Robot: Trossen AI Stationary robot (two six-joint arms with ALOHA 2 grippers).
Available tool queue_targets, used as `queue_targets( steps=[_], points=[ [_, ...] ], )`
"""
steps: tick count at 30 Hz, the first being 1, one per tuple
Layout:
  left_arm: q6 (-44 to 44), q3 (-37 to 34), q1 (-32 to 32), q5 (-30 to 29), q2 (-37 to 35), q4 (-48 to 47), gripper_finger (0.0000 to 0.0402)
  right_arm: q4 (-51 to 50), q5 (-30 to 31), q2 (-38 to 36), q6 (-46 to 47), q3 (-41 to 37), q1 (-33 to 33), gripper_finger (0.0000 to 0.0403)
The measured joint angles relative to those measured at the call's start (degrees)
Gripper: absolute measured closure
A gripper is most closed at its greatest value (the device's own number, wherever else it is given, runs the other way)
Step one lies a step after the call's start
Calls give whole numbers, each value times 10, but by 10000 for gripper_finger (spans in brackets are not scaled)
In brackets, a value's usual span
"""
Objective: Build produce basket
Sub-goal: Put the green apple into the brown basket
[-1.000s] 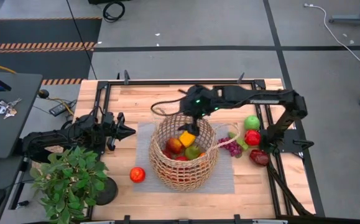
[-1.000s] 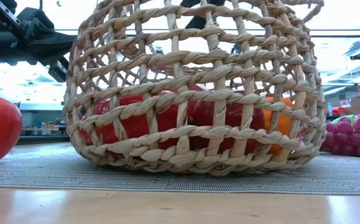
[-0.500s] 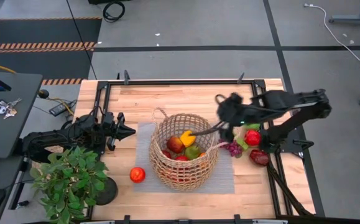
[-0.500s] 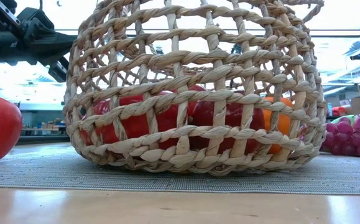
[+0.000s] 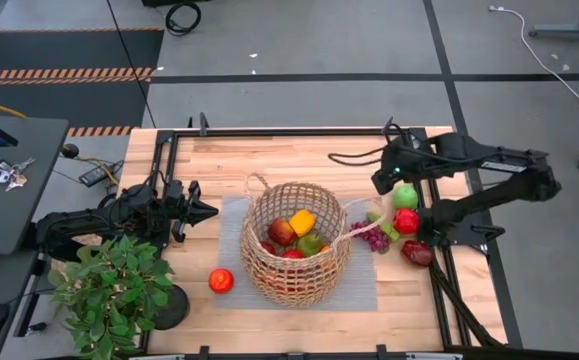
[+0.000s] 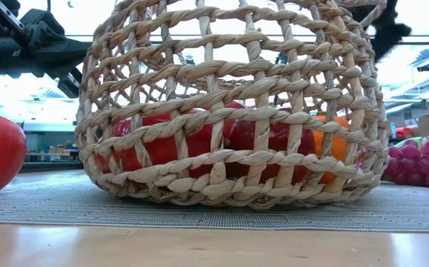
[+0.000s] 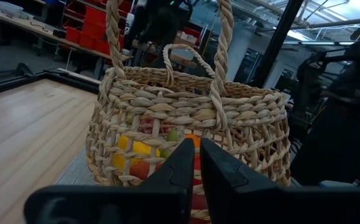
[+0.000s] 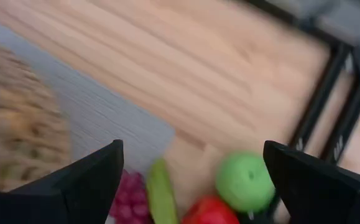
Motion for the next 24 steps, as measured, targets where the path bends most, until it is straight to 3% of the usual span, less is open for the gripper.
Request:
queue_targets(
  steps=[8, 18, 24],
  points=[
    [0, 0, 0, 0, 0, 0, 370, 3, -61, -3, -11, -118, -110, 15],
    [0, 0, 0, 0, 0, 0, 371, 7, -121, 3, -40, -183, -216, 15],
    [0, 0, 0, 0, 0, 0, 372, 21, -137, 27, -64, -208, -241, 15]
  ],
)
